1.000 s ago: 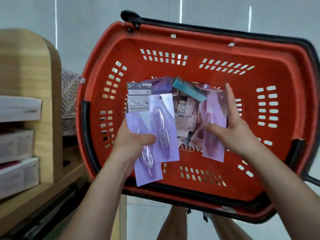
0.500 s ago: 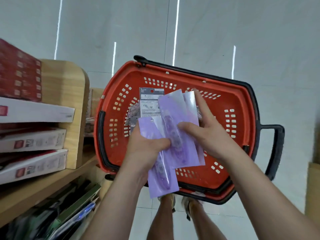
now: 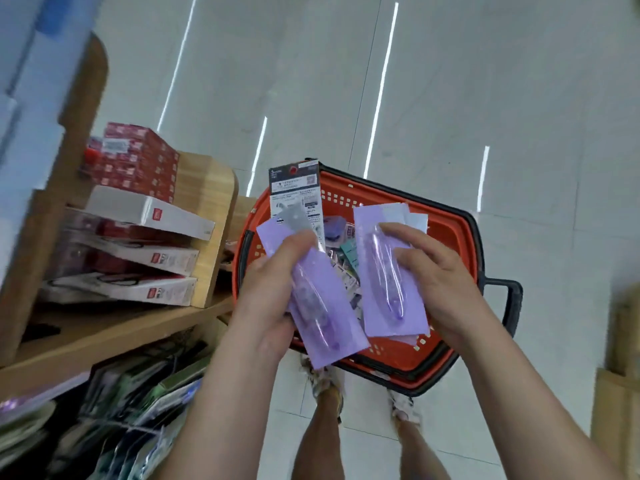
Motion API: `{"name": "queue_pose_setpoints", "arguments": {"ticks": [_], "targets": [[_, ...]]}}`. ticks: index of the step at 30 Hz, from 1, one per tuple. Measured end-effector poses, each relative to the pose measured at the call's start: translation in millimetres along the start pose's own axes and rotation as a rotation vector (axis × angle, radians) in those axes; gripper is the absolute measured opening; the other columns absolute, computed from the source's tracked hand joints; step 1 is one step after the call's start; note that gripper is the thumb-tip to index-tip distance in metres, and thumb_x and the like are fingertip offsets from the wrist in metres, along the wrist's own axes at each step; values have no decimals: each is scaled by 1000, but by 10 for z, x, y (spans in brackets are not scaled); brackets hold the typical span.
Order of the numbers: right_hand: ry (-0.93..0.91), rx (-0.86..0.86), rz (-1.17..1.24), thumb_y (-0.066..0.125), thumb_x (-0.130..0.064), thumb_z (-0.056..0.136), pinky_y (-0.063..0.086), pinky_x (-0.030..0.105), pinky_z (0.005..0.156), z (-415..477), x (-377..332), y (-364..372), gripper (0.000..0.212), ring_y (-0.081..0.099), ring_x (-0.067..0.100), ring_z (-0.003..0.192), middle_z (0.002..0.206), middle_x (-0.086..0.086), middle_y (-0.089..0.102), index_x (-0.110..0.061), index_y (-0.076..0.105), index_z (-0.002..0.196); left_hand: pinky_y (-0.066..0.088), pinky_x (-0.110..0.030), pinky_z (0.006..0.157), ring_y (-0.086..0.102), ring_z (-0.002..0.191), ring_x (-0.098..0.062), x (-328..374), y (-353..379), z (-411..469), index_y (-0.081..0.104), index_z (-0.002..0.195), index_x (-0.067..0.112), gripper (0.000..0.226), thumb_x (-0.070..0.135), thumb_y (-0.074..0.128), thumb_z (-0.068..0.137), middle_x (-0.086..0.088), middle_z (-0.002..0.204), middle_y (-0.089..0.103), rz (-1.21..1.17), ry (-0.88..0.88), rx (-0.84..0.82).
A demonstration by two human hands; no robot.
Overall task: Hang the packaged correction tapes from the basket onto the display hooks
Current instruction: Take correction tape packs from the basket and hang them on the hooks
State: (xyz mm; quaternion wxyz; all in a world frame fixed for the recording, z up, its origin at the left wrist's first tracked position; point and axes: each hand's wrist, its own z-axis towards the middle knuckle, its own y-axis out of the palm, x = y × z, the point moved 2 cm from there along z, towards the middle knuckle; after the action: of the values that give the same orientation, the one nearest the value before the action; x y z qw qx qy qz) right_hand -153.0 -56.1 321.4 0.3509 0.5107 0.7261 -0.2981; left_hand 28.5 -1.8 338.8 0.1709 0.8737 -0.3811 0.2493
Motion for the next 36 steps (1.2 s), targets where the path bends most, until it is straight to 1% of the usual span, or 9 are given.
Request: {"name": "queue_pose_setpoints", "arguments": {"ticks": [6,9,11,16,19,23,28,32,36], "targets": [[-64,-165,17,51,-4,94,46,24,92,-543,-575,-62,39,63,2,108,110,-21,71,-33,75,102,58,-44,83,74,77,-23,178,267,-790,77,79,14,13,27,77,80,-4,81,76,52,119,37],[-114,-272,17,61,-30,87,44,24,90,-872,-856,-107,23,61,4,110,113,-19,69,-35,70,108,56,-53,90,74,91,-28,203,435,-1212,75,94,14,13,24,76,84,-4,93,77,12,211,169],[-150,-379,-91,75,-48,68,46,20,87,-1084,-1019,-179,46,60,1,110,116,-22,65,-44,62,112,56,-53,90,74,90,-26,241,484,-1467,76,93,19,13,28,76,84,0,92,78,-4,270,233],[-235,-526,-186,91,-24,68,47,12,74,-1455,-1399,-270,63,61,-3,98,112,-22,62,-45,54,114,57,-46,89,73,89,-22,376,484,-2038,75,99,21,29,44,71,81,2,94,77,-76,311,326],[-259,-610,-173,82,-24,67,51,25,82,-1684,-1581,-263,53,62,7,102,112,-18,63,-47,58,109,59,-31,71,73,77,-18,459,346,-2410,72,101,14,23,34,67,92,-3,93,77,-187,307,368],[-262,-621,-172,75,-27,69,53,35,89,-1998,-1720,-143,47,62,9,108,117,-18,64,-47,61,109,58,-41,85,74,88,-25,496,182,-2833,70,108,13,38,45,68,87,-7,96,77,-317,295,331],[-159,-719,-40,64,-50,83,52,21,50,-2503,-1824,116,29,67,1,78,120,-9,63,-41,61,111,55,-53,93,73,93,-26,530,-4,-3233,73,98,21,44,54,69,69,-2,96,77,-296,500,478],[-162,-881,-127,90,-23,65,56,27,62,-2832,-1795,323,67,72,12,86,109,-5,70,-33,54,121,56,-51,91,73,93,-22,432,-261,-3525,71,104,23,55,62,65,65,3,97,76,-301,586,572],[-122,-925,-43,77,-14,67,57,29,70,-3128,-1678,561,63,70,17,92,111,2,71,-26,55,124,51,-47,97,67,102,-18,262,-636,-3798,59,108,31,42,63,49,82,8,107,69,-272,602,668]]}}
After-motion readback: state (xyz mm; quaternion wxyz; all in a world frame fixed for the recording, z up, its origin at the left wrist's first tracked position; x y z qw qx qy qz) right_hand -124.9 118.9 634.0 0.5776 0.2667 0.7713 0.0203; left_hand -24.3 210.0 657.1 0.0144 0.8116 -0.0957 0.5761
